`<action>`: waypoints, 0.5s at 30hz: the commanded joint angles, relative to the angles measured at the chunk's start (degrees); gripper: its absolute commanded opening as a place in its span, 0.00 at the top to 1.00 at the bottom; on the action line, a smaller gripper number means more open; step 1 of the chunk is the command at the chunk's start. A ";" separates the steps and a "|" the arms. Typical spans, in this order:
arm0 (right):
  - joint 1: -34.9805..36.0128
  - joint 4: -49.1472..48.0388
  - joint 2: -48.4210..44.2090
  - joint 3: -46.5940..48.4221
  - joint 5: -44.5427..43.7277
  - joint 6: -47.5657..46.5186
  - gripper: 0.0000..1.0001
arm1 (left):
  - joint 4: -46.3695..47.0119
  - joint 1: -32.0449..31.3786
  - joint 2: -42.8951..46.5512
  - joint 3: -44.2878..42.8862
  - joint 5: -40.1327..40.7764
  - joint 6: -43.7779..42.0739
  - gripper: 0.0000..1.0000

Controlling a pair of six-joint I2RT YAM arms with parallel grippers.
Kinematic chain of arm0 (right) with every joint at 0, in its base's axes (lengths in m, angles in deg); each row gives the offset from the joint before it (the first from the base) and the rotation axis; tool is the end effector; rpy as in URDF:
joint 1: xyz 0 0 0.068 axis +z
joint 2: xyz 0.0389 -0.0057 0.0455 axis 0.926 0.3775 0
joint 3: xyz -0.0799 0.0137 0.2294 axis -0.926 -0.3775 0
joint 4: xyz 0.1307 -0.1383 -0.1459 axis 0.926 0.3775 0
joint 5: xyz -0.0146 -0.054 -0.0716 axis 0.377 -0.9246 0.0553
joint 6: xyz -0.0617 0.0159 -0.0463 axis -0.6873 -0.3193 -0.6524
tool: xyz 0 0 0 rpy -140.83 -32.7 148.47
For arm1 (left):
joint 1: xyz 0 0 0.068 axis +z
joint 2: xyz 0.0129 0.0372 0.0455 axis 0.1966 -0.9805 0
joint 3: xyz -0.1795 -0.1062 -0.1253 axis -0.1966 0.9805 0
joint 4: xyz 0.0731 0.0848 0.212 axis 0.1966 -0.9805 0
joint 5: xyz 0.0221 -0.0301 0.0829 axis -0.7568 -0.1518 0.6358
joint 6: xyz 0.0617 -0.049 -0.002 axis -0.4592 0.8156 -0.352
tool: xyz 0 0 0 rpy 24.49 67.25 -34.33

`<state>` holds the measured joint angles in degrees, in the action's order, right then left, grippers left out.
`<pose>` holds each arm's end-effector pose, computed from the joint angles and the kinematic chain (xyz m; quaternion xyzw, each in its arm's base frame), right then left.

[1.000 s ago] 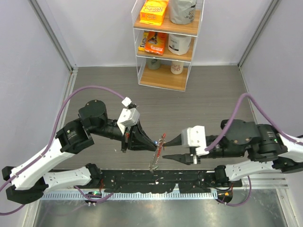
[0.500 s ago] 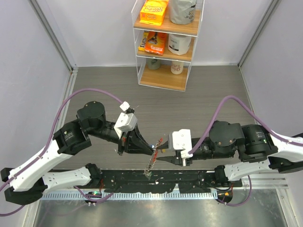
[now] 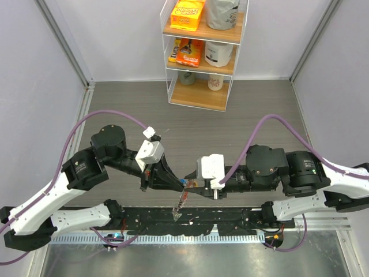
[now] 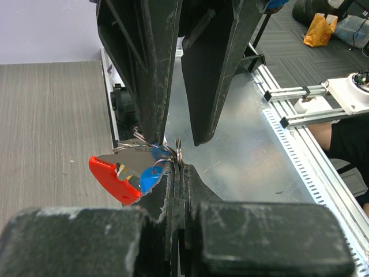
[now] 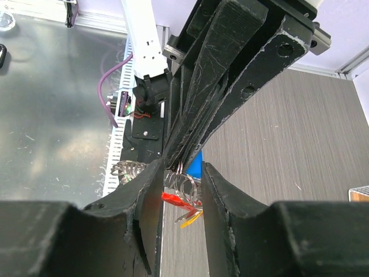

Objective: Put the keys on the keyring

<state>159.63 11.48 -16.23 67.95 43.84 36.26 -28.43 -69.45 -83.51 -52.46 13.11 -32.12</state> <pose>-0.0004 0.2148 0.4490 -0.6084 0.5013 0.3596 0.4992 0.0483 -0.1754 0.4127 0.5518 0.4958 -0.5816 0.3337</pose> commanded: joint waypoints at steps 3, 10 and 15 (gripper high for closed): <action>-1.37 -3.91 1.13 1.95 1.85 -0.50 0.64 | 1.39 -0.16 1.02 -0.75 -1.75 -1.02 1.00; -2.60 -3.91 1.49 1.69 4.04 0.03 0.69 | 1.48 -0.08 1.10 -0.57 -1.22 -1.19 1.00; -2.78 -2.77 1.66 1.78 4.49 0.20 0.69 | 1.21 -0.08 1.10 -0.66 -0.34 -1.37 1.00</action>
<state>157.18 10.58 -14.76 67.95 47.03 36.31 -28.75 -69.45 -83.29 -52.46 12.81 -32.62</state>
